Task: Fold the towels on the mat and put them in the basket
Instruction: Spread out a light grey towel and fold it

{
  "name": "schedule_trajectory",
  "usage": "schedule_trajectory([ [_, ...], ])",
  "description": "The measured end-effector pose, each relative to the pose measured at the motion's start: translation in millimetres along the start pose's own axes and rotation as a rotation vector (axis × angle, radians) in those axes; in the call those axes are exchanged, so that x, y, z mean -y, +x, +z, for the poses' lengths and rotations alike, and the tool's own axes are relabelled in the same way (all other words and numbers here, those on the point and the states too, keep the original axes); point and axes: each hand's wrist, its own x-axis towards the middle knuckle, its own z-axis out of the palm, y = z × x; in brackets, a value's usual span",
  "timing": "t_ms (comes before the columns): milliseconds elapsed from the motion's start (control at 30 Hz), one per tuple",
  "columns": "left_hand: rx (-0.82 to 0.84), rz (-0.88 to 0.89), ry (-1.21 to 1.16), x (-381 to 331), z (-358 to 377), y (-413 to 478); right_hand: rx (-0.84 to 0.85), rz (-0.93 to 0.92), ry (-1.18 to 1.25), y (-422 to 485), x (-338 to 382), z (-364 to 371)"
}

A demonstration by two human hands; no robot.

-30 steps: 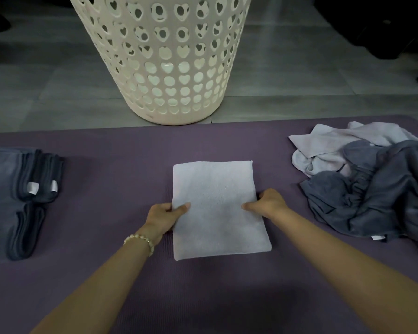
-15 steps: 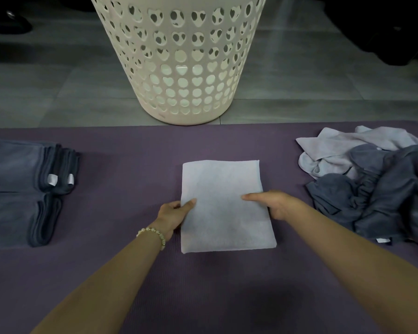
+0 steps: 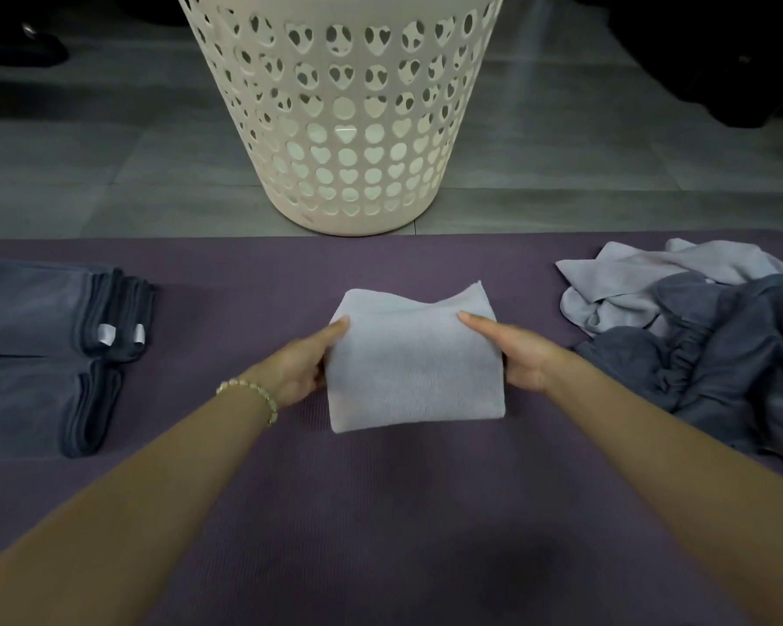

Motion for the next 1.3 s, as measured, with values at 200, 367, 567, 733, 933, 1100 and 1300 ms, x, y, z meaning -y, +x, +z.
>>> schedule_trajectory([
  [200, -0.218, 0.178, 0.148, -67.7, -0.6, -0.6, -0.135, -0.175, -0.066, 1.2, 51.2, 27.1],
  [367, -0.357, 0.496, 0.261, -87.3, -5.0, -25.7, -0.108, -0.369, 0.026, -1.8, 55.1, 39.7],
  [567, -0.313, 0.439, 0.466, 16.4, -15.8, -54.3, -0.111, -0.329, -0.079, -28.8, -29.6, 37.7],
  [733, -0.245, 0.115, 0.463, 96.9, -28.3, -64.4, -0.041, -0.183, -0.183, -52.7, -89.1, 32.9],
  [933, -0.190, 0.205, 0.548, 92.3, -19.5, -69.0, -0.110, -0.133, -0.206, -51.8, -99.9, 45.2],
  [1100, -0.314, 0.366, 0.465, 80.4, -6.0, -63.9, -0.151, -0.156, -0.215, -52.1, -97.0, 45.1],
  [1300, -0.352, 0.107, 0.385, 95.6, -8.5, -53.1, -0.304, -0.098, -0.332, -33.6, -102.6, 48.4],
])
